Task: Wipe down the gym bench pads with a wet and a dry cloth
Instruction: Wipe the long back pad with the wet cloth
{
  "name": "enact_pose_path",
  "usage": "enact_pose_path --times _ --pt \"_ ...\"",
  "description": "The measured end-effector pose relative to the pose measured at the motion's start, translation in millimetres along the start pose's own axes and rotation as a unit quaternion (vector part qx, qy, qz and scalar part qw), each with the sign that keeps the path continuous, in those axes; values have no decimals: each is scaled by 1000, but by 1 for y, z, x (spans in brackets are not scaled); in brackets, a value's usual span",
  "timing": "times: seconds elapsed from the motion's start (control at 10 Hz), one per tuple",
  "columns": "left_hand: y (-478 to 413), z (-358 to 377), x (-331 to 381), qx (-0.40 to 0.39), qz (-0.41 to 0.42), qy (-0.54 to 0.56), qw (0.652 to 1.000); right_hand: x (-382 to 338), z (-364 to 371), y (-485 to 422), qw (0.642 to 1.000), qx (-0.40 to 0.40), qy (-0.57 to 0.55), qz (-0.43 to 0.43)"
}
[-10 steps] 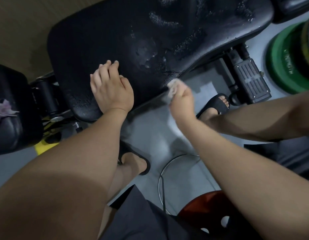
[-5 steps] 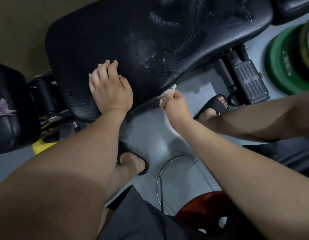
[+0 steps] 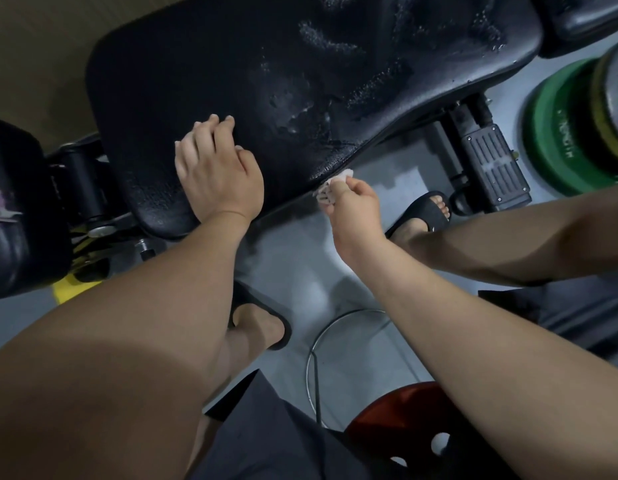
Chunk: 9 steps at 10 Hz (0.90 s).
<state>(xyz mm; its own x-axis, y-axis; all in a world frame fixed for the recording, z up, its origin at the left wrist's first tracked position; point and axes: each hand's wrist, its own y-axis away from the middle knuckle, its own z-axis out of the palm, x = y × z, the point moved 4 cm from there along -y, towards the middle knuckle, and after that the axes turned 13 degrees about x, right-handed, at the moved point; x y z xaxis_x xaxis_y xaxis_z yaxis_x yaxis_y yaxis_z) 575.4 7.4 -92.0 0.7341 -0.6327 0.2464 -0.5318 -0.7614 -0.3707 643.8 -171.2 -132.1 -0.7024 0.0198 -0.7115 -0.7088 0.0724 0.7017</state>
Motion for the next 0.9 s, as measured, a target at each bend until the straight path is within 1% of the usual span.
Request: enact_pose_path --times 0.1,0.2,0.3,0.4,0.5,0.6,0.7,0.8,0.9 --pt "0 1 0 0 1 -5 1000 -1 3 -5 998 54 22 -1" --pt "0 1 1 3 2 -9 1000 11 9 1 999 46 7 16" --pt "0 0 1 -3 1 -4 1000 36 24 32 996 -57 32 66" --pt "0 0 -1 -1 0 0 1000 29 29 34 991 -85 10 100" --pt "0 2 0 2 0 -2 1000 4 15 6 998 11 -41 57" --pt "-1 3 0 2 -2 -6 1000 7 16 19 1000 8 25 3" --pt "-2 2 -2 0 -2 -3 1000 19 19 33 998 -47 24 40" --pt "-1 2 -2 -2 0 -6 1000 -17 0 7 999 -1 29 -28" --pt "-1 1 0 1 4 -13 1000 -54 -6 -20 992 71 -87 -48"
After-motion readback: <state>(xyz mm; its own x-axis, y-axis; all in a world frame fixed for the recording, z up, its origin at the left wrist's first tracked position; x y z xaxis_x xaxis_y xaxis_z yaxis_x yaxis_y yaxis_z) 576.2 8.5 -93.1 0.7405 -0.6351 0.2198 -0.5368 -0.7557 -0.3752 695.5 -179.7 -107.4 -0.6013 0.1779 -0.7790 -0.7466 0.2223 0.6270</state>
